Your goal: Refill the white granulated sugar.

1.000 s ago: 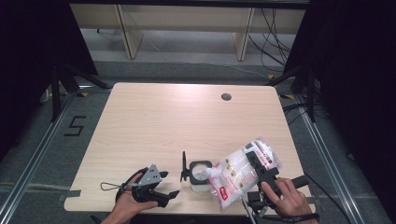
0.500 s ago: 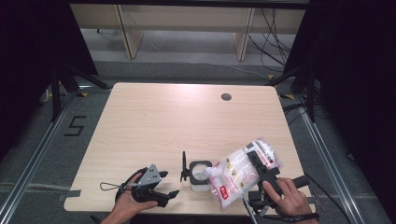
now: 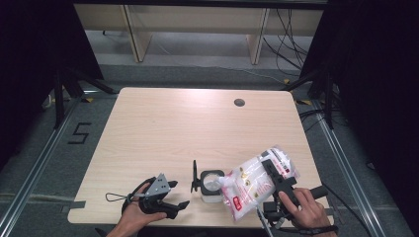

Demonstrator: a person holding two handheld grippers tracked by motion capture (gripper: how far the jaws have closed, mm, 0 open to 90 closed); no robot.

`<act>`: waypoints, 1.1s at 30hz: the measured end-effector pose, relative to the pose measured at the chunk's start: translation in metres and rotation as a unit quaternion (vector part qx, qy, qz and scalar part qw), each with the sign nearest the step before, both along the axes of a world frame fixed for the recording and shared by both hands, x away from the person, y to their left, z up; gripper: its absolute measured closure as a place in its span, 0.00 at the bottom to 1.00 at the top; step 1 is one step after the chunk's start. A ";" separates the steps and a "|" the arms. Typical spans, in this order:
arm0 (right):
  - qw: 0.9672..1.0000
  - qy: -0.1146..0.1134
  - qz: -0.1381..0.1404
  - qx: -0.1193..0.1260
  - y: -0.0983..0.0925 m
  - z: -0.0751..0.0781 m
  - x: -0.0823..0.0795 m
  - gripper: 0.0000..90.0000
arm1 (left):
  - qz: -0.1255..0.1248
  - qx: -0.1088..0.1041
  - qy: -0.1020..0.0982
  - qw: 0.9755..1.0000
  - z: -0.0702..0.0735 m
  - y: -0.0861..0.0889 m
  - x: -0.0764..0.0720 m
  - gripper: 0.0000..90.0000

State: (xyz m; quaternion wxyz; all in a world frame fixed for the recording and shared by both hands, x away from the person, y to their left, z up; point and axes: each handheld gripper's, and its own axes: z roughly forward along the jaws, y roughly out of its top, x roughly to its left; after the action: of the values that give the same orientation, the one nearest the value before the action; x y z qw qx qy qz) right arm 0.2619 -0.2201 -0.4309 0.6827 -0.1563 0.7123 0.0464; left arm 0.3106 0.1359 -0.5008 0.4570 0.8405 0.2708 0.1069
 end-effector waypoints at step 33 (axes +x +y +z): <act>1.000 -0.002 0.012 -0.018 0.001 0.003 0.002 0.50 | -0.001 0.001 -0.002 1.000 0.001 0.002 0.001 0.23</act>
State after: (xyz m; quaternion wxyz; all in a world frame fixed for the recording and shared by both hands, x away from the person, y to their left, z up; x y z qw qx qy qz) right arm 0.2636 -0.2192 -0.4276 0.6809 -0.1771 0.7095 0.0412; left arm 0.3117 0.1379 -0.4999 0.4573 0.8408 0.2687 0.1086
